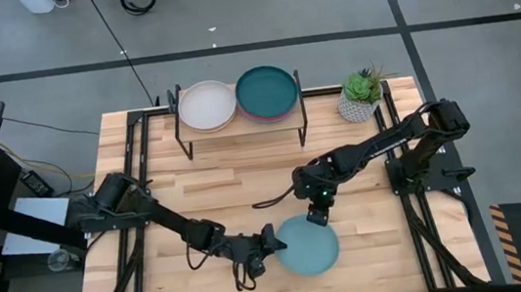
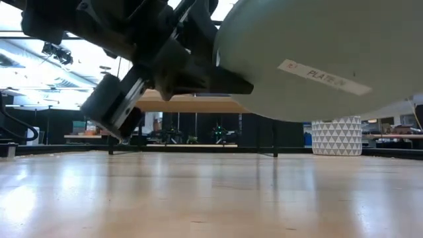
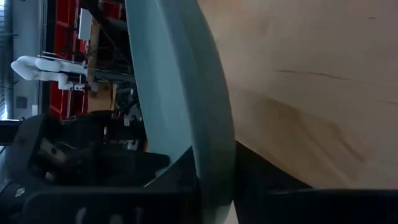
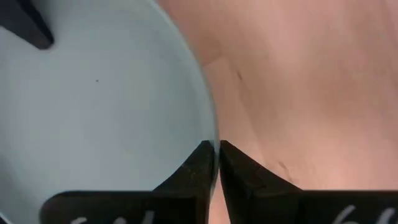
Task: Place and stack plates onto a shelf
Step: Stack the light blue plate on top of the gray plate on the shelf
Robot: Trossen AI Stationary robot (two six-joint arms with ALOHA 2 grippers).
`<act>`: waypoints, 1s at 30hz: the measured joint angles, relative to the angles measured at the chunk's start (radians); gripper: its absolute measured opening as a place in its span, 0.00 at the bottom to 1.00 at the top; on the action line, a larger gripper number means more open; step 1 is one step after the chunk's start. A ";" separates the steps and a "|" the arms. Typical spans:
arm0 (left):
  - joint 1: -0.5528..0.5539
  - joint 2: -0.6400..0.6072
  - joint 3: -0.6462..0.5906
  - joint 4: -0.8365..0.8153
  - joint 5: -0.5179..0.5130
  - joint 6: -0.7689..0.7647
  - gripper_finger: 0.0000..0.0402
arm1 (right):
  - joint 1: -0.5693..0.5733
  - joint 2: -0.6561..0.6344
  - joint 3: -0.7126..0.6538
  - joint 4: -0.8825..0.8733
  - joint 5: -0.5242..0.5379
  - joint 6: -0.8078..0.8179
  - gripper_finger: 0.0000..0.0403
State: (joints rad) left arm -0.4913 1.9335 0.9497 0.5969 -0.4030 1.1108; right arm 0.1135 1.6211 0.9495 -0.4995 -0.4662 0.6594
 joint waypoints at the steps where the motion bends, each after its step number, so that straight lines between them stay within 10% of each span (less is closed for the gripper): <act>1: 0.001 0.000 0.000 -0.001 0.007 0.000 0.15 | 0.000 0.000 0.000 -0.002 -0.009 0.000 0.10; 10: -0.009 -0.014 0.001 -0.046 -0.025 -0.005 0.16 | -0.045 -0.012 0.077 -0.170 0.012 -0.082 0.23; 20: -0.034 -0.160 0.002 -0.311 -0.149 -0.169 0.17 | -0.058 -0.304 0.178 -0.399 0.416 -0.114 0.25; 30: -0.021 -0.496 0.002 -0.675 -0.519 -0.281 0.17 | 0.109 -0.576 0.048 -0.340 0.830 0.020 0.25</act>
State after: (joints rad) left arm -0.5119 1.4375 0.9516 -0.0783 -0.9222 0.8303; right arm 0.2228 1.0453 0.9974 -0.8399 0.3637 0.6791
